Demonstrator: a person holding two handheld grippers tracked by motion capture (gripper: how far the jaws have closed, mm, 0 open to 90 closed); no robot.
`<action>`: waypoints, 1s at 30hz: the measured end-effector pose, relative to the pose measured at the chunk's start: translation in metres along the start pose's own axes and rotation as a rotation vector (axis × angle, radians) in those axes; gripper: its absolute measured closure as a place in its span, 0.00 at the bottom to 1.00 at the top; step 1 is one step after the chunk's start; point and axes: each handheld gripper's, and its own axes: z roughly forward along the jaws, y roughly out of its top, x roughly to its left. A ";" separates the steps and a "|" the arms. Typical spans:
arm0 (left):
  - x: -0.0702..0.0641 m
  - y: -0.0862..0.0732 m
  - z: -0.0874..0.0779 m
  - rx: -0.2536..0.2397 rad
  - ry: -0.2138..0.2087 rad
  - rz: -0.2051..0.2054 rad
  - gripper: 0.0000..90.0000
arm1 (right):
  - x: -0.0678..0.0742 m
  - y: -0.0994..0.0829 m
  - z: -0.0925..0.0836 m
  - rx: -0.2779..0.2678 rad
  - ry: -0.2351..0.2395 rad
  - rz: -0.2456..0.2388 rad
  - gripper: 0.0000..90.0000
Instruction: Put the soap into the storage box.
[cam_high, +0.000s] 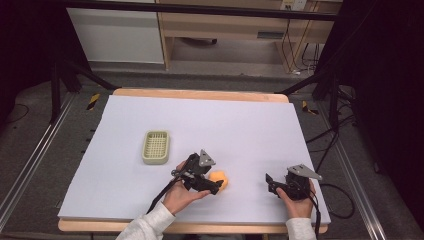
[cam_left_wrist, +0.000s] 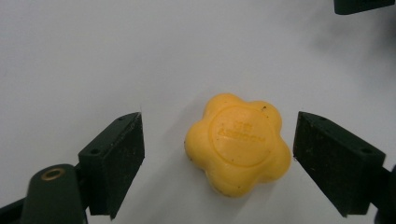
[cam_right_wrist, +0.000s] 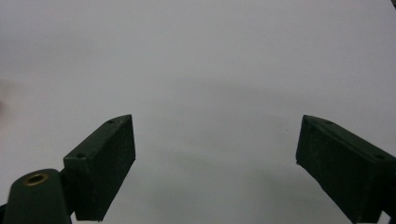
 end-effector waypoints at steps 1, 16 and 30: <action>-0.001 0.001 0.003 0.011 -0.002 0.003 0.18 | 0.000 0.000 0.000 0.000 0.002 0.004 0.14; -0.007 0.006 0.018 0.075 -0.019 0.022 0.18 | -0.001 0.000 -0.001 0.002 0.006 0.007 0.14; -0.010 0.006 0.035 0.129 -0.025 0.033 0.26 | -0.003 -0.001 -0.002 -0.001 0.010 0.007 0.14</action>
